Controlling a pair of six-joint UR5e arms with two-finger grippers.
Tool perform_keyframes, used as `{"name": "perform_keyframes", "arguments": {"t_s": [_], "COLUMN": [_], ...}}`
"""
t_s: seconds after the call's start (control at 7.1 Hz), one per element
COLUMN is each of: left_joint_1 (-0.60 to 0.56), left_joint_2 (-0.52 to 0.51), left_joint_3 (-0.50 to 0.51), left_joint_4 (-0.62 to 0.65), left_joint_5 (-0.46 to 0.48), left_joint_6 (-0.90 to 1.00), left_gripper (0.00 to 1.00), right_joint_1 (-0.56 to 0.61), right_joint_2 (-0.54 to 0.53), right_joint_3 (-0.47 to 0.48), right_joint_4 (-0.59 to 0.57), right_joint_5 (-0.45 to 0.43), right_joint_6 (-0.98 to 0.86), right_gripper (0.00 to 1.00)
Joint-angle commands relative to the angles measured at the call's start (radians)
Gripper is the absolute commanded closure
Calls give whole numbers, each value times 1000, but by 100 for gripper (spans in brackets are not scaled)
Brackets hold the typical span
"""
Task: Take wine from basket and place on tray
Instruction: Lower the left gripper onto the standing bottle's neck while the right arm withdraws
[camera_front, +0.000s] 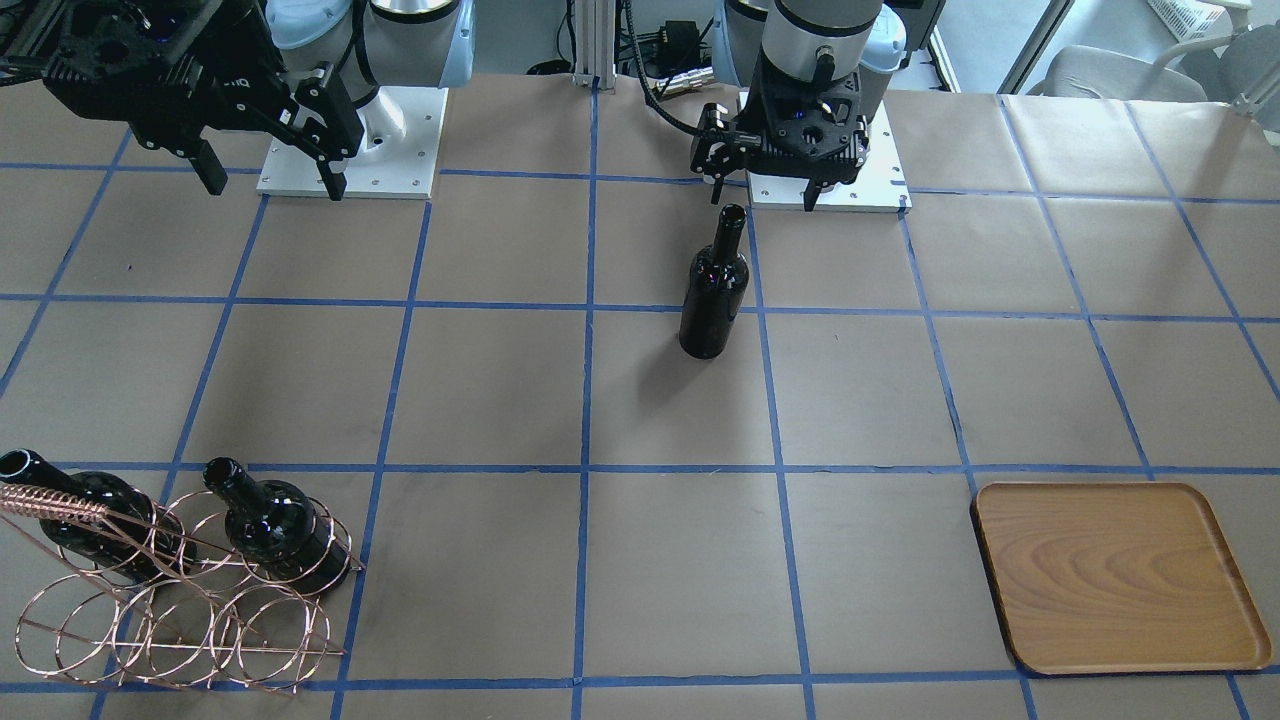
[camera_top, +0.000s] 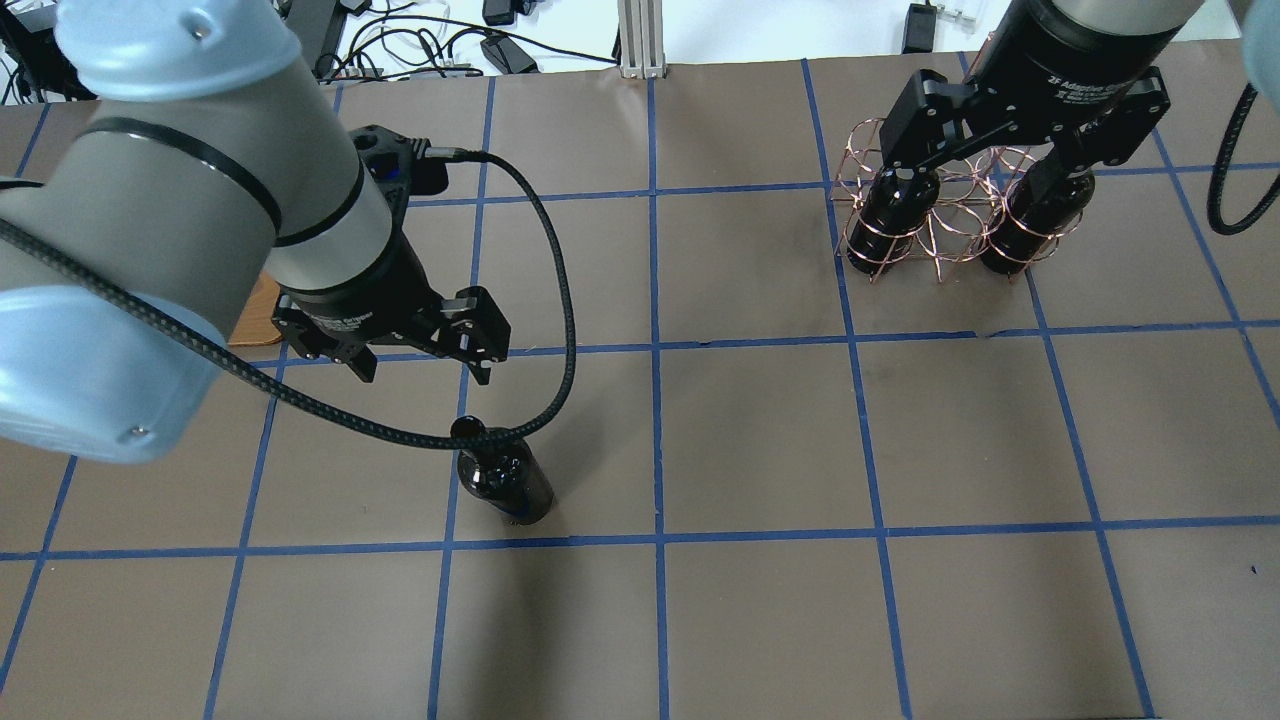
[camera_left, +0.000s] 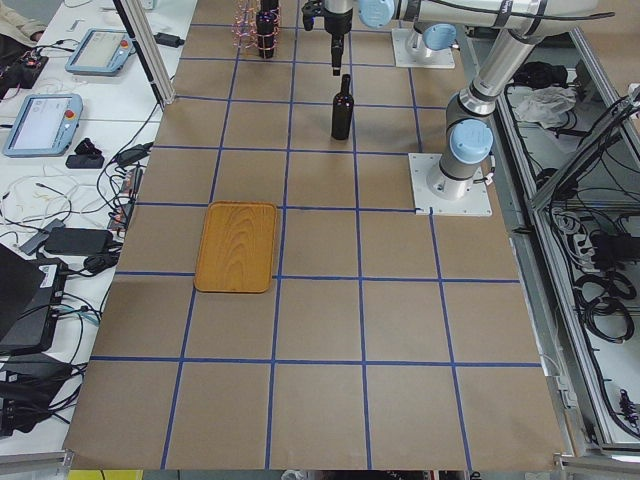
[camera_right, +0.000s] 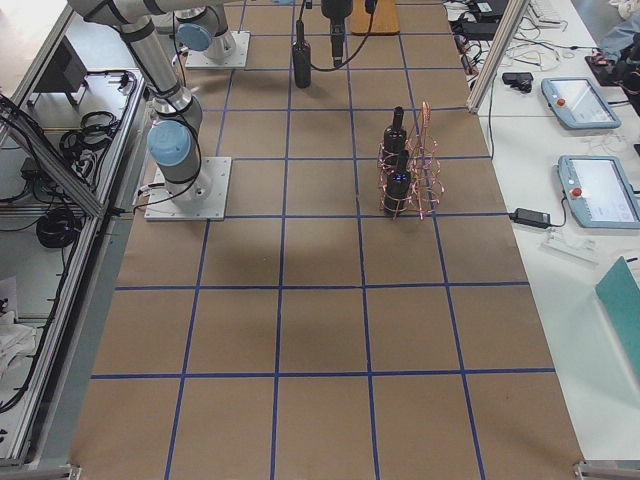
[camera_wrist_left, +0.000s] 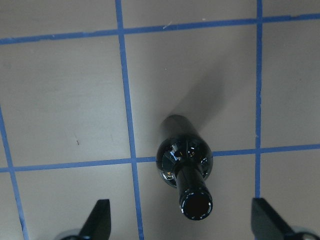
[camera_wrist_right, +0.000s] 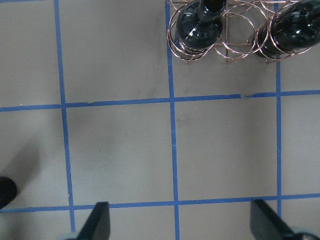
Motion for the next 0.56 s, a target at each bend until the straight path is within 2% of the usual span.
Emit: {"name": "perform_keyframes", "arguments": {"t_s": [0.0,0.42], "left_joint_1": [-11,-13], "left_joint_2": [-3,-23], "left_joint_3": [-65,-120], "left_joint_4": [25,27], "left_joint_5": [1,1], "left_joint_6": [-4,-4], "left_gripper": [2,2], "right_joint_1": [3,2], "right_joint_2": [-3,-3], "right_joint_3": [7,10], "right_joint_4": [2,-9], "right_joint_5": [0,-3], "right_joint_6": [-2,-1], "right_gripper": [0,0]}}
